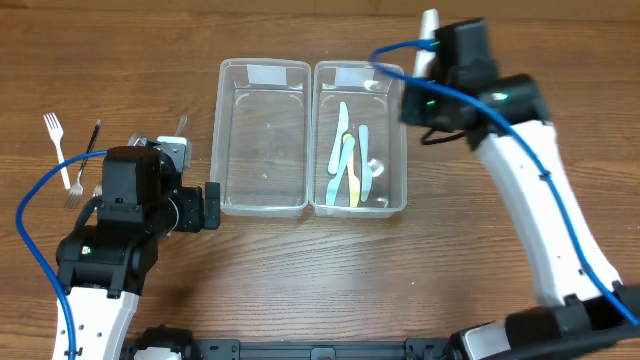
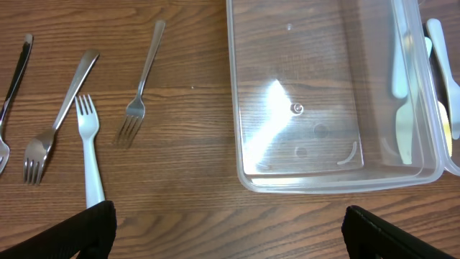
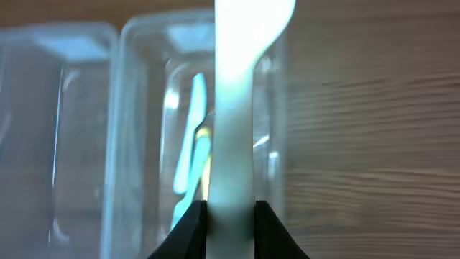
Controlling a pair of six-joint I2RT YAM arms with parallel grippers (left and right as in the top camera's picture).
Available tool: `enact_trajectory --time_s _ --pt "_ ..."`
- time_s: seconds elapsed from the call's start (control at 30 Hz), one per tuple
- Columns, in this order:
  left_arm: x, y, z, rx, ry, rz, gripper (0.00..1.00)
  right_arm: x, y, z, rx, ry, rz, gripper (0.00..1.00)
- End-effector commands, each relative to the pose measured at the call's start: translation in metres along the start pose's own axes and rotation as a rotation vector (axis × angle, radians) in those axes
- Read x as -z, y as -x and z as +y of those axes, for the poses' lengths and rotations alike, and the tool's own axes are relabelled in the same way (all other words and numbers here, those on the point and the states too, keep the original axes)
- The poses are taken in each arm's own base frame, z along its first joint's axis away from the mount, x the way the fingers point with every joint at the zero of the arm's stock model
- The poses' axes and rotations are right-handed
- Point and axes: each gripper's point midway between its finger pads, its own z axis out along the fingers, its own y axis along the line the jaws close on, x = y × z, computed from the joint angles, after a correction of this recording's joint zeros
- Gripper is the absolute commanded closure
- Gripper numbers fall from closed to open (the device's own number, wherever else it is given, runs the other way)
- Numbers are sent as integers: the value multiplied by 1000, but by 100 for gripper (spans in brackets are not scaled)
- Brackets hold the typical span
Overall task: Pack container
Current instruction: 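Carry the white knife over the right container and release it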
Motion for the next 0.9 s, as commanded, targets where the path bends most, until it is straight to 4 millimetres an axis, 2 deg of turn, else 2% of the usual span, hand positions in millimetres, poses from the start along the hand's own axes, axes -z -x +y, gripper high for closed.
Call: enact_trajectory --time_s 0.0,0.23,0.33,0.4,0.47,0.6,0.7,0.8,0.87 --pt "6 9 -4 14 -19 -26 0 -53 -40 33 101 1 157 96" --pt "6 9 -4 14 -19 -26 0 -118 -79 48 157 -27 322 96" --pt "6 9 -4 14 -19 -26 0 -132 -89 49 163 -32 363 96" --pt "6 9 -4 14 -19 -26 0 -136 -93 48 162 -33 377 92" --pt "6 9 -4 14 -19 -26 0 -137 -93 48 163 -33 377 79" --pt "6 9 -4 14 -19 -24 0 -135 -90 50 170 -28 367 66" --pt "6 8 -4 14 -19 -24 0 -129 -81 52 179 -25 343 52" --pt "6 7 -3 14 -19 -19 0 -111 -59 57 192 -18 282 49" --pt "8 5 -3 14 -17 -9 0 -90 -39 60 191 -20 223 49"
